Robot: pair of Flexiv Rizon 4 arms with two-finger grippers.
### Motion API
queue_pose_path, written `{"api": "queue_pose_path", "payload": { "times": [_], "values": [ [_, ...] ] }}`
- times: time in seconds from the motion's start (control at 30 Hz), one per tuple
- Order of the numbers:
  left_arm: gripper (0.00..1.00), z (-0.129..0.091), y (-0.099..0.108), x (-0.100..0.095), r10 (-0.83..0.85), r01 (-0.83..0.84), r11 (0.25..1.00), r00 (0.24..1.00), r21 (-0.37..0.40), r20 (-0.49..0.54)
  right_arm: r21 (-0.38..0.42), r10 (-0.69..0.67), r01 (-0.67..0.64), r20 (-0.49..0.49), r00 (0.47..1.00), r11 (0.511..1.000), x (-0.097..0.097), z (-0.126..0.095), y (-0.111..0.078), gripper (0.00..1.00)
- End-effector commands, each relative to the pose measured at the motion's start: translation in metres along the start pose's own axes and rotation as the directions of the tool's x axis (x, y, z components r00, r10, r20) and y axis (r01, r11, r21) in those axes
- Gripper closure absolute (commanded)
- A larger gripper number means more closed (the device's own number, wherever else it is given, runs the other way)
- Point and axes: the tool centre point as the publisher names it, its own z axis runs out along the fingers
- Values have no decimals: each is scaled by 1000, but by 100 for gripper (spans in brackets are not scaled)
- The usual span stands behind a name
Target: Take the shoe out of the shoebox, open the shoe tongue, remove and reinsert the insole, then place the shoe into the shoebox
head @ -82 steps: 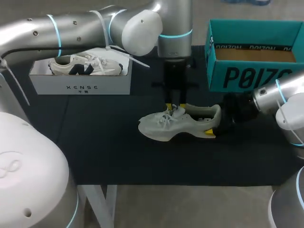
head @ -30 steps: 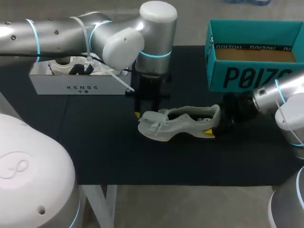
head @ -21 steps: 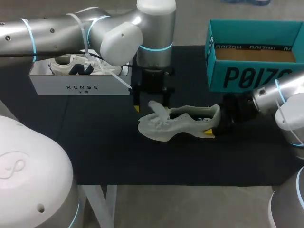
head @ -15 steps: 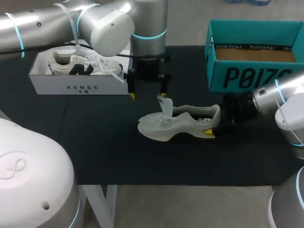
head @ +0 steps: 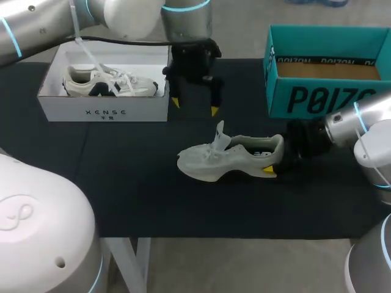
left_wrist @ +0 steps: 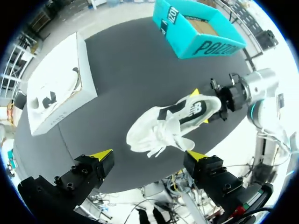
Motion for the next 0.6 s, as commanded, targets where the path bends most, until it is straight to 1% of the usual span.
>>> {"api": "queue_pose_path", "payload": {
  "times": [0.03, 0.13, 0.17, 0.2, 0.23, 0.27, 0.3, 0.33, 0.37, 0.4, 0.43, 0.5, 0.6],
  "values": [
    [0, -1, -11, 1, 612, -605, 749, 788, -270, -70, 2, -1, 1, 1, 1000, 1000, 0, 3, -3, 100],
    [0, -1, -11, 1, 612, -605, 749, 788, -270, -70, 2, -1, 1, 1, 1000, 1000, 0, 3, -3, 100],
    [0, -3, -13, 5, 634, -626, 736, 771, -259, -61, 2, -1, 1, 1, 1000, 1000, 0, 3, -3, 100],
    [0, -8, -15, 10, 666, -651, 719, 745, -243, -27, 2, -1, 1, 1, 1000, 1000, 0, 3, -3, 100],
    [38, -13, -19, 15, 681, -654, 710, 732, -262, 16, 2, -1, 1, 1, 1000, 1000, 0, 3, -3, 100],
    [53, -16, -21, 17, 699, -674, 699, 715, -239, 28, 2, -1, 1, 1, 1000, 1000, 0, 3, -3, 100],
    [56, -20, -24, 21, 724, -702, 678, 688, -219, 36, 2, -1, 1, 1, 1000, 1000, 0, 3, -3, 100],
    [73, -24, -27, 23, 736, -716, 671, 675, -195, 52, 2, -1, 1, 1, 1000, 1000, 0, 3, -3, 100],
    [89, -26, -29, 25, 750, -730, 655, 659, -192, 52, 2, -1, 1, 1, 1000, 1000, 0, 3, -3, 100],
    [100, -28, -30, 30, 772, -753, 630, 633, -187, 52, 2, -1, 1, 1, 1000, 1000, 0, 3, -3, 100],
    [100, -30, -32, 36, 796, -776, 601, 602, -191, 56, 2, -1, 1, 1, 1000, 1000, 0, 3, -3, 100],
    [100, -31, -34, 44, 824, -803, 560, 564, -202, 41, 2, -1, 1, 1, 1000, 1000, 0, 3, -3, 100],
    [100, -27, -33, 64, 866, -845, 493, 498, -206, 28, 2, -1, 1, 1, 1000, 1000, 0, 3, -3, 100]
  ]
}}
